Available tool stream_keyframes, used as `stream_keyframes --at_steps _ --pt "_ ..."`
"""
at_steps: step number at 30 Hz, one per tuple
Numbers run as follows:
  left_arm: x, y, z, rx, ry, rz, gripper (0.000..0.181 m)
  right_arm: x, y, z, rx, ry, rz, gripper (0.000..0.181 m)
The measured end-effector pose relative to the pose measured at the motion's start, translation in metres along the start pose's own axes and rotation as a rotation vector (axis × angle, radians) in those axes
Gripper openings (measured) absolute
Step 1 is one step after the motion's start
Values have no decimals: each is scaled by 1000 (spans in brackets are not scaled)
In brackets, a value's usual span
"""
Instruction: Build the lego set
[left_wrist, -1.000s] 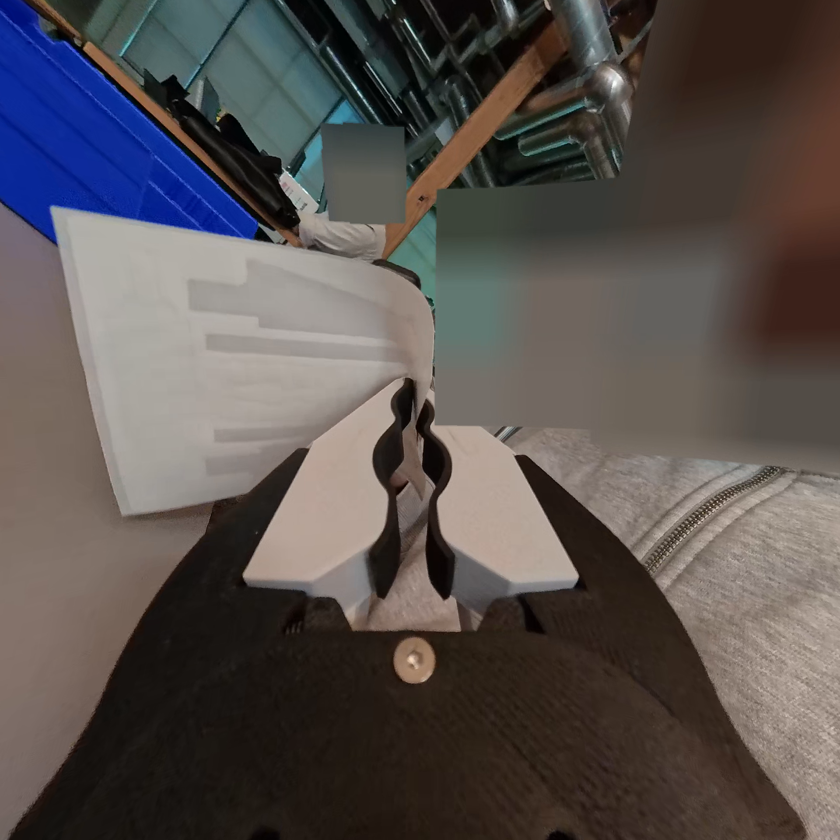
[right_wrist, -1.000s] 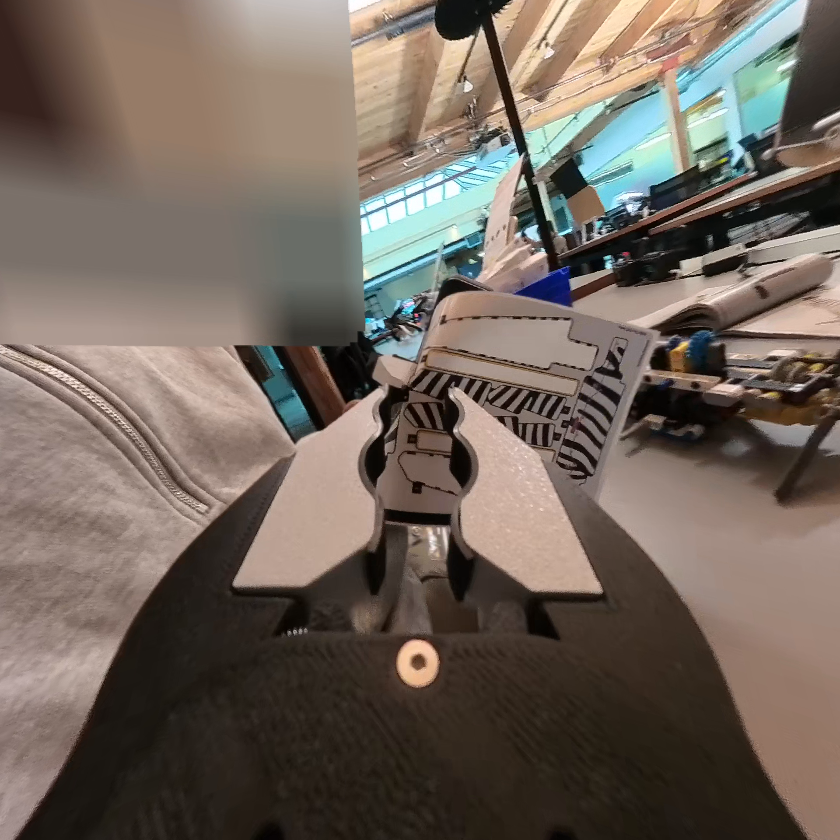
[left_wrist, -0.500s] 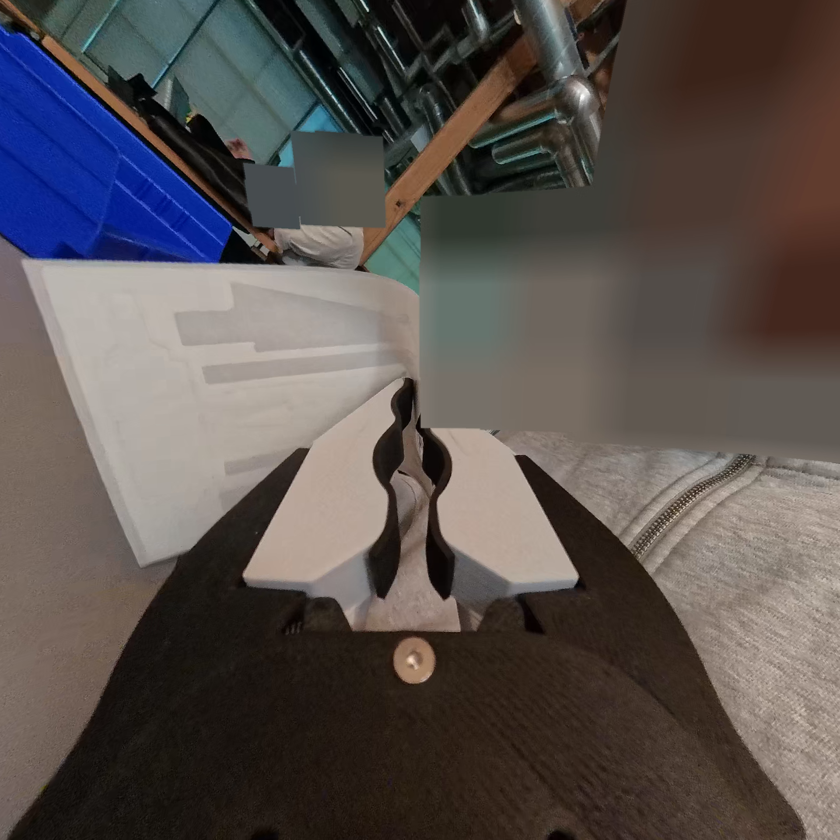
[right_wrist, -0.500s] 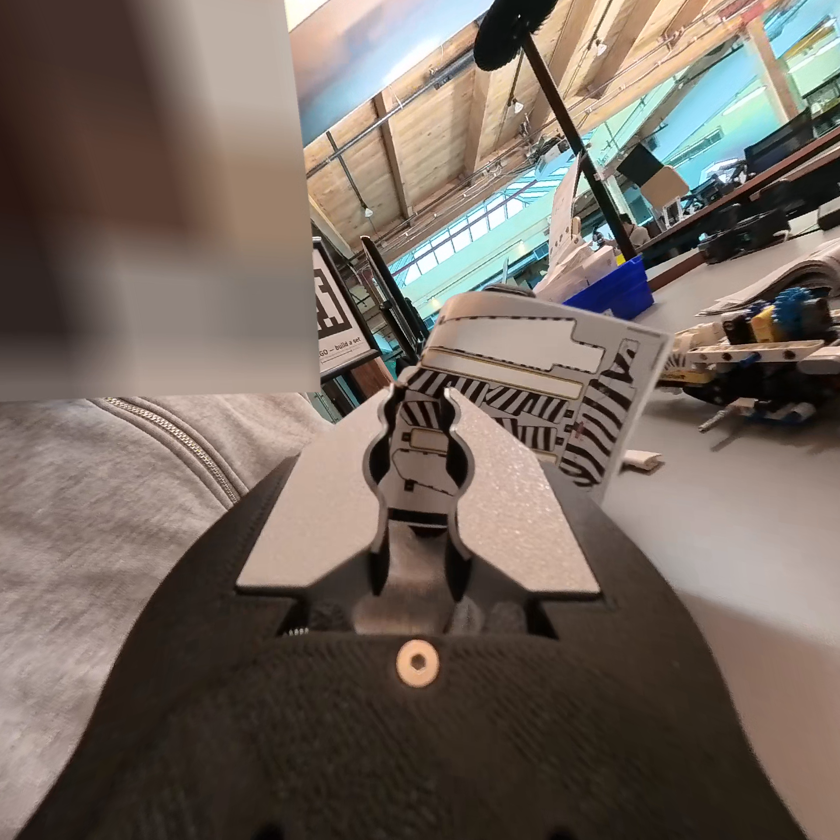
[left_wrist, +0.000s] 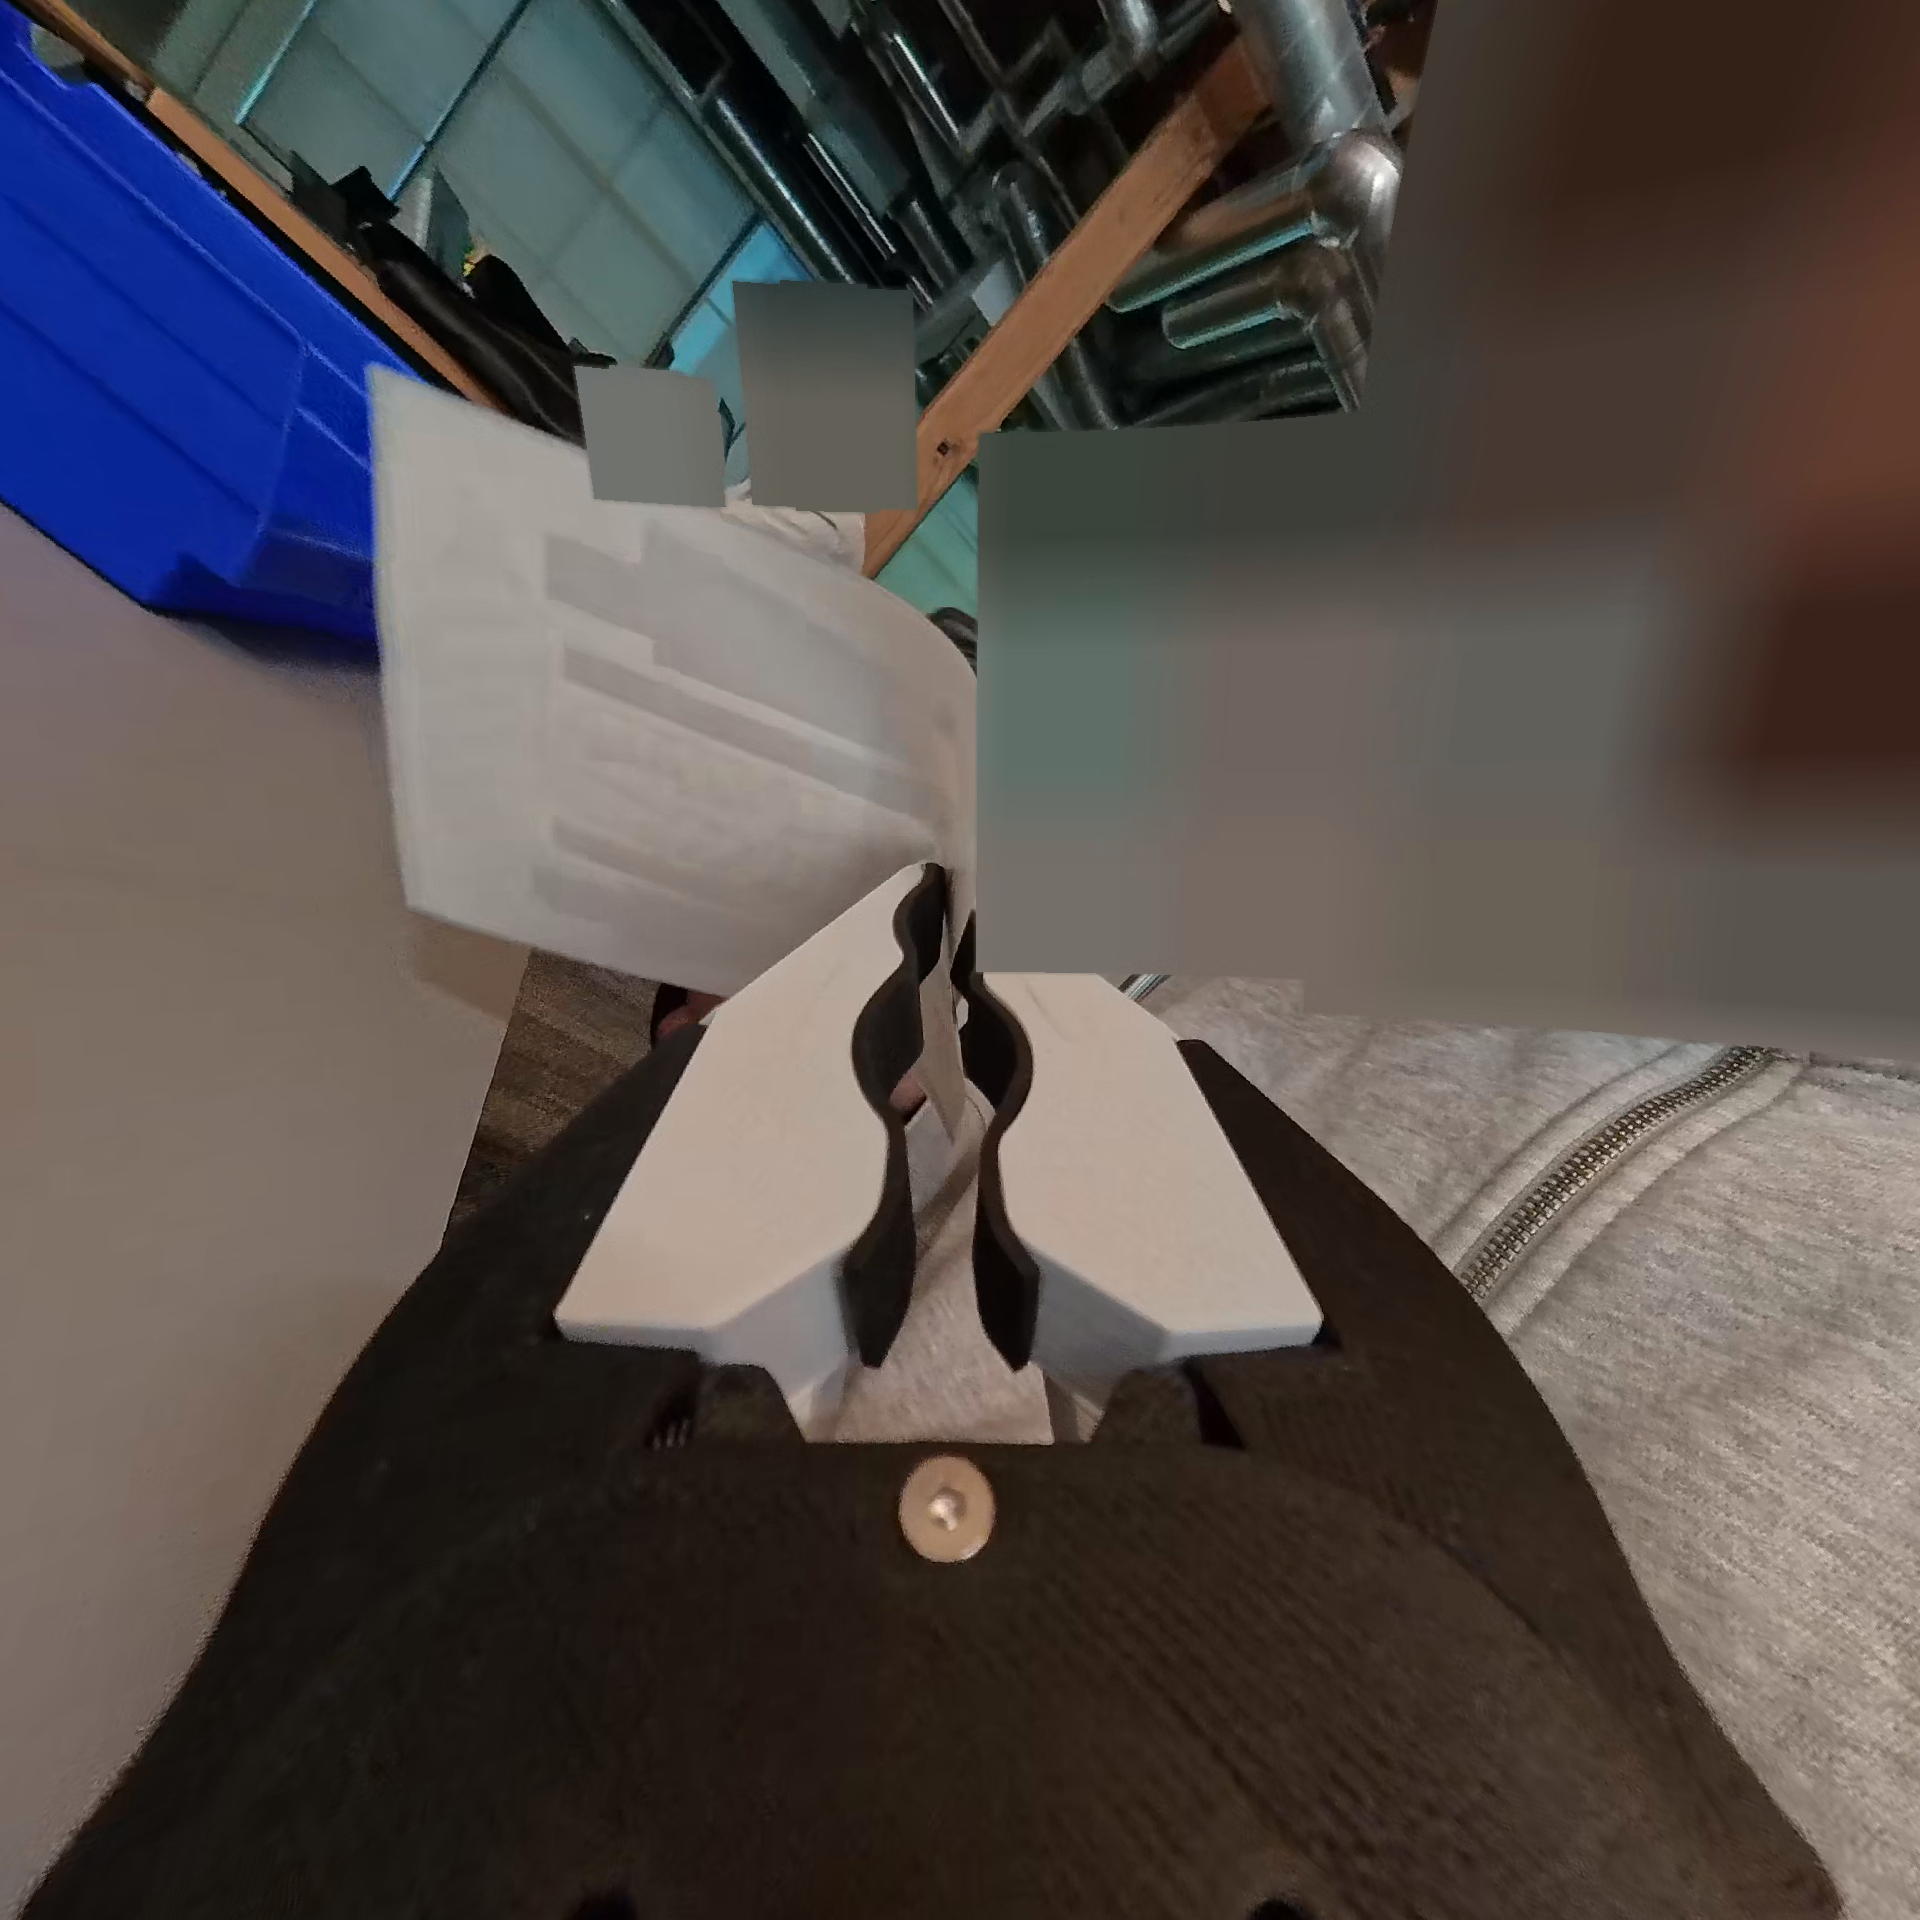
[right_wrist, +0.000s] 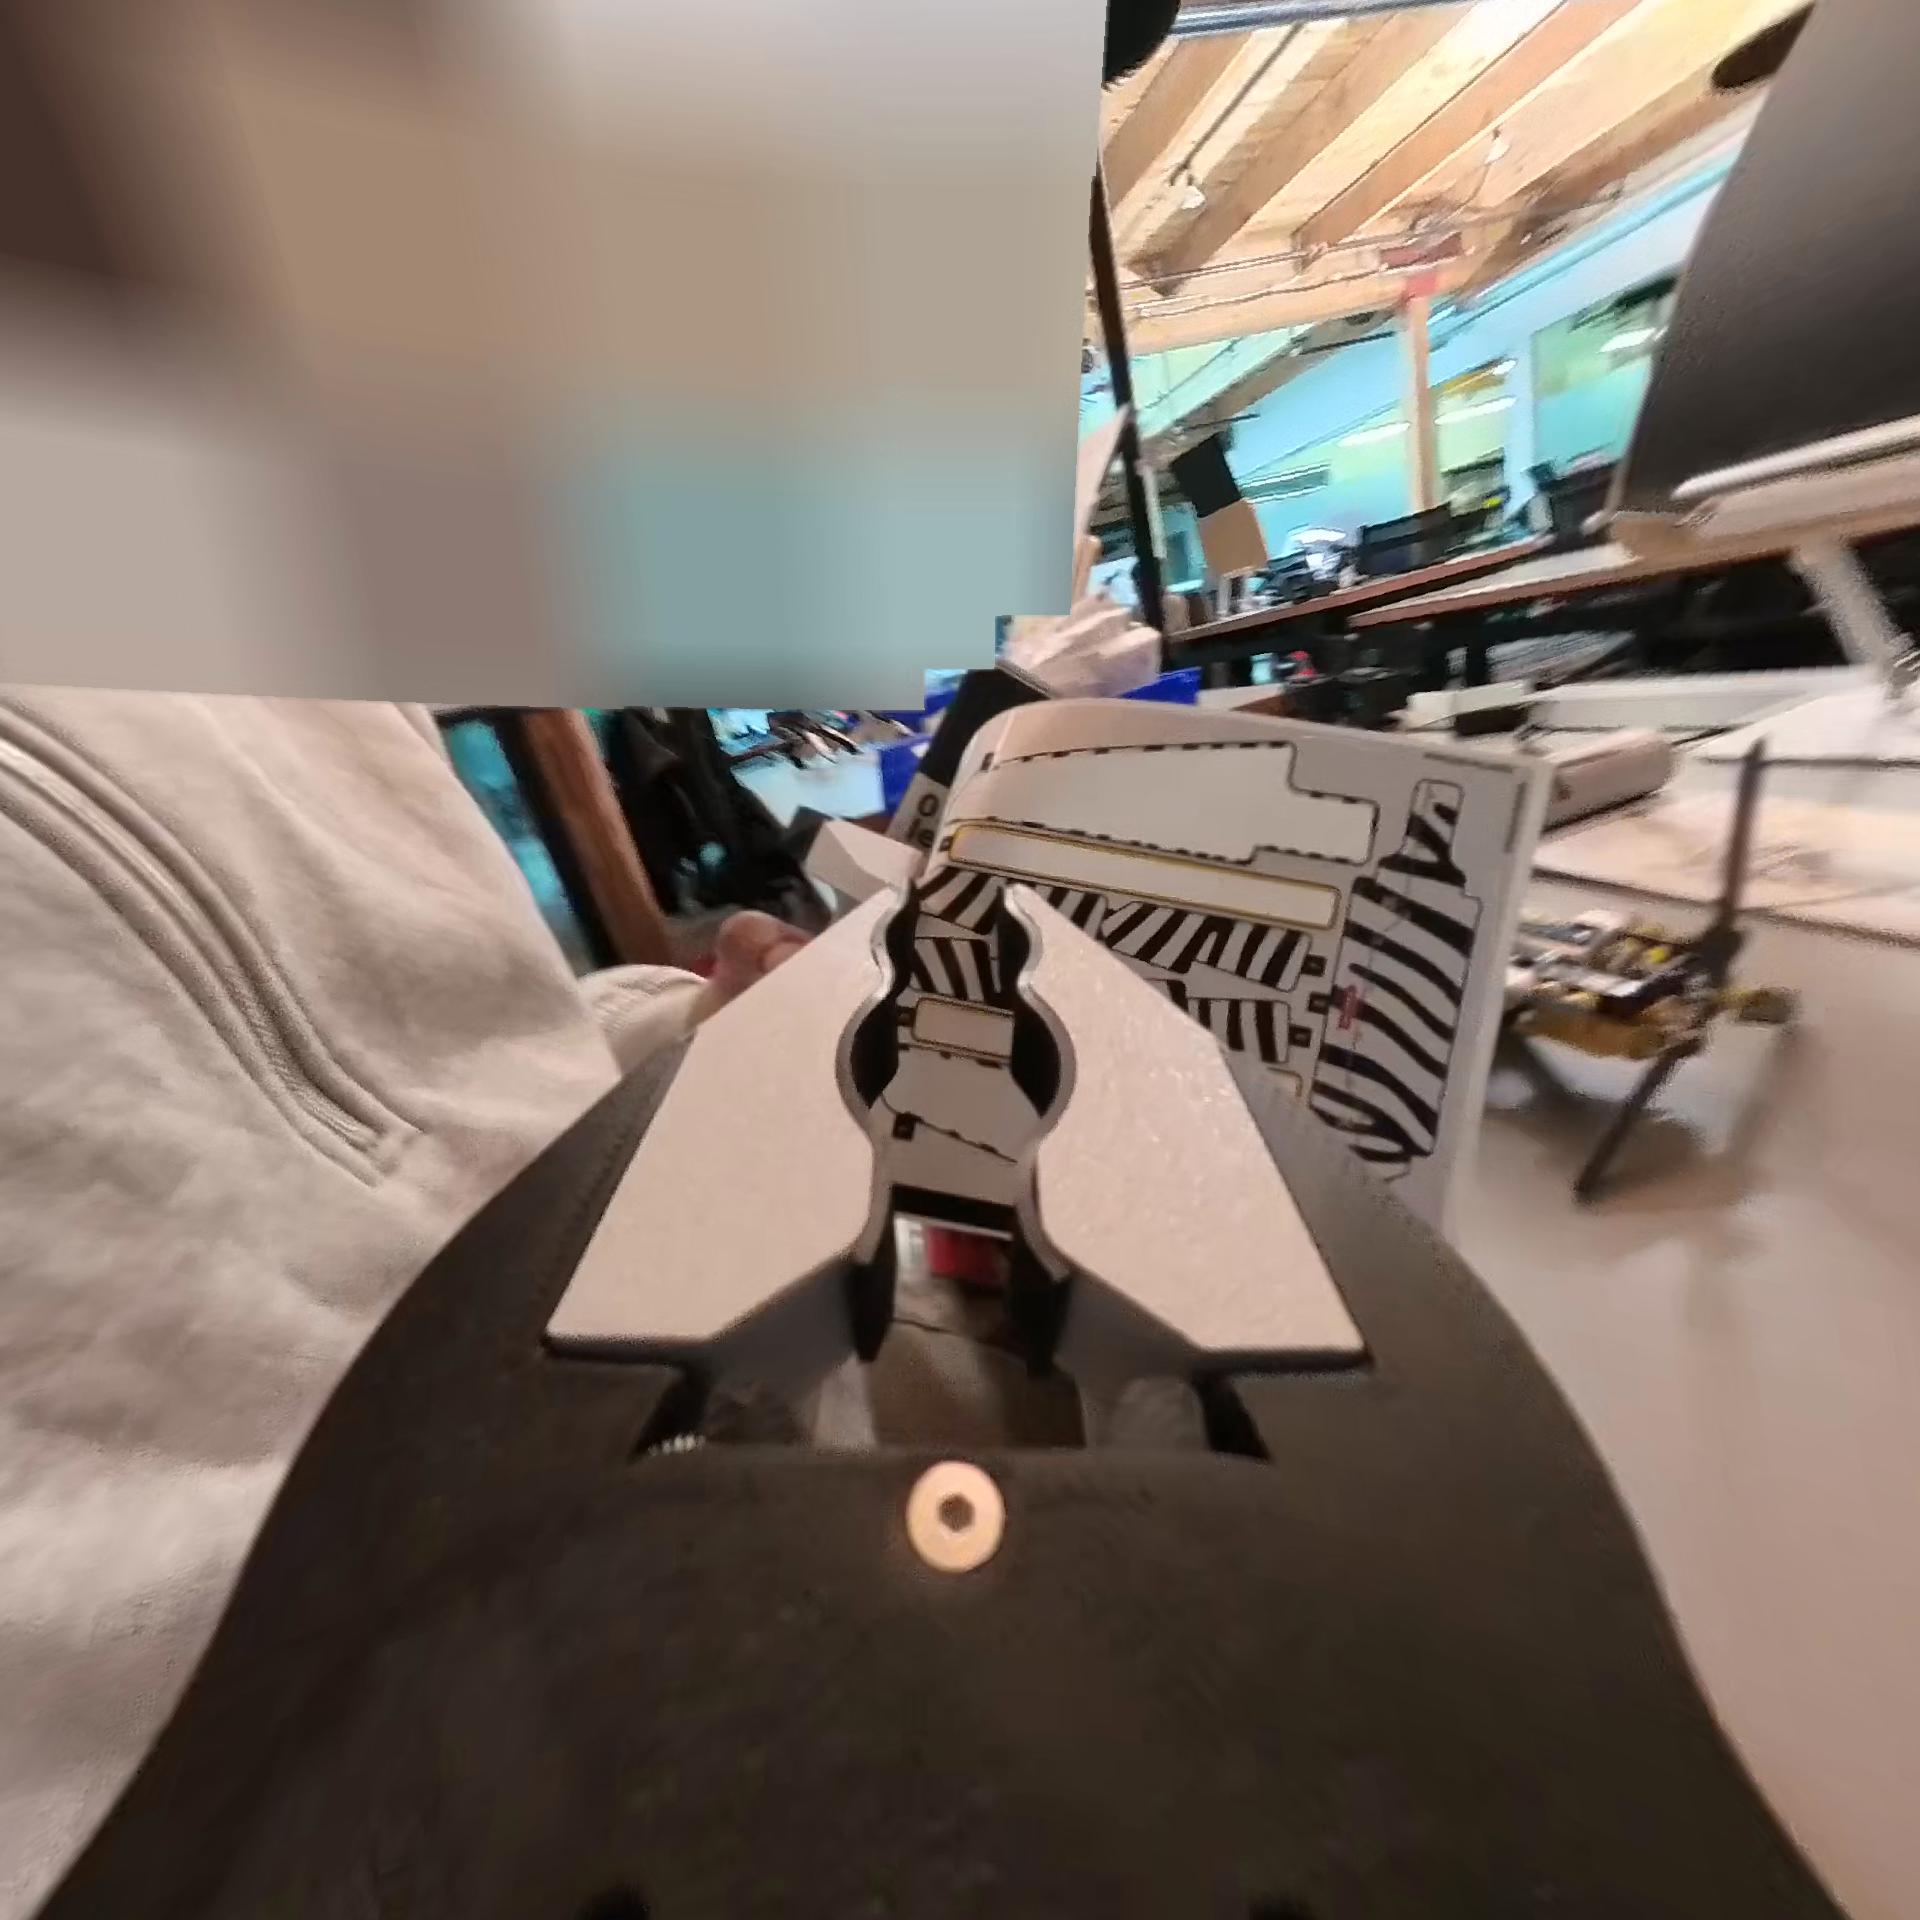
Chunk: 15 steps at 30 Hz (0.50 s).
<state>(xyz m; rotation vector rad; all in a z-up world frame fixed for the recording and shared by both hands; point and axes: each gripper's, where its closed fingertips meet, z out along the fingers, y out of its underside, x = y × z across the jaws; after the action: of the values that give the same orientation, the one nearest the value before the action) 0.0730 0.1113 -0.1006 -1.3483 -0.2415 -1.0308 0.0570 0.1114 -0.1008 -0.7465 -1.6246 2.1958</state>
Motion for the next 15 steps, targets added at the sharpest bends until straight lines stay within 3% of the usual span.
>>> stream_keyframes --at_steps 7,11,15 --pt "-3 0 1 0 -12 -7 0 -4 -1 0 -95 159 -382 0" --pt "-8 0 0 6 -30 -27 0 6 -6 -3 -82 225 -353 0" --pt "-26 2 -3 2 -122 -69 0 20 -23 -19 31 262 -229 0"
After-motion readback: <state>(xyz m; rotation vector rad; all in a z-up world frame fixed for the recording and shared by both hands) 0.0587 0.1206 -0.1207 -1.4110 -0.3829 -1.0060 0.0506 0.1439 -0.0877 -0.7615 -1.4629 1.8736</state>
